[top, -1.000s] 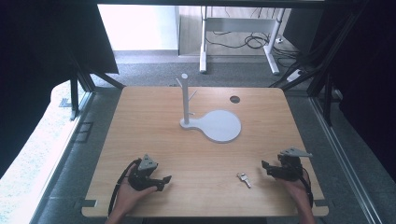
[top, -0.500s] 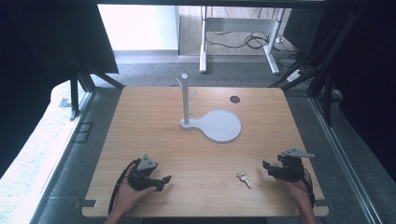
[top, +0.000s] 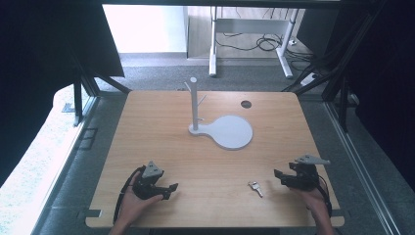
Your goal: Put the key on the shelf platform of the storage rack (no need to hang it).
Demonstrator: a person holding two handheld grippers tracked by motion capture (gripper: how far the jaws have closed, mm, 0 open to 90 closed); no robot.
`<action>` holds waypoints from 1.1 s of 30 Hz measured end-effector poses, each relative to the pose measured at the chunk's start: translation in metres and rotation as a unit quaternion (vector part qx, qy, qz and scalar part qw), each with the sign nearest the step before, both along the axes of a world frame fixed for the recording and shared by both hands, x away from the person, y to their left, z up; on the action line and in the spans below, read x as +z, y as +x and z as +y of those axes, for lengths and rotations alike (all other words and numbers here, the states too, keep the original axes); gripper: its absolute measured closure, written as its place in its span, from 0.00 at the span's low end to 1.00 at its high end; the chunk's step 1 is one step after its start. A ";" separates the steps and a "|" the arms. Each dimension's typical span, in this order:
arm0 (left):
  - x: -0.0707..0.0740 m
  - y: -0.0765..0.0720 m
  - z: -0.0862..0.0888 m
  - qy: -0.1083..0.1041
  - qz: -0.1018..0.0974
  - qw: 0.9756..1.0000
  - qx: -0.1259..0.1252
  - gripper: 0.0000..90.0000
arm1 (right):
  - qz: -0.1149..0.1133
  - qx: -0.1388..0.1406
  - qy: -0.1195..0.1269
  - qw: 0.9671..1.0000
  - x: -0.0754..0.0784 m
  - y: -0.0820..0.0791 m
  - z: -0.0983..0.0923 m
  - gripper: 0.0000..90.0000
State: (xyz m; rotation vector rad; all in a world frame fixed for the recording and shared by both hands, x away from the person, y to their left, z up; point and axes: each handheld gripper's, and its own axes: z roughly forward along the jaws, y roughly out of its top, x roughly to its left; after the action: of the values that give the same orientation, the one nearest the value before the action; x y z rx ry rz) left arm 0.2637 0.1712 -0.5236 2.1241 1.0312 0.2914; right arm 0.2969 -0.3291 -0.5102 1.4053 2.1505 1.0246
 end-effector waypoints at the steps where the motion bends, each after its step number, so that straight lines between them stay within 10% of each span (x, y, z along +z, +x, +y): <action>1: 0.000 0.000 0.000 0.000 0.000 1.000 0.000 0.27 | 0.001 0.000 0.001 1.000 0.001 0.000 0.000 0.31; 33: 0.000 -0.001 -0.004 0.005 0.003 1.000 -0.007 0.27 | 0.058 0.104 -0.037 0.992 0.052 0.010 0.029 0.50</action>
State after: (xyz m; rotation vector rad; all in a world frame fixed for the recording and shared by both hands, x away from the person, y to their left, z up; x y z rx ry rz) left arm 0.2628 0.1673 -0.5234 2.1413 1.0192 0.2841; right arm 0.3068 -0.2999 -0.4584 1.2559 2.4346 0.9444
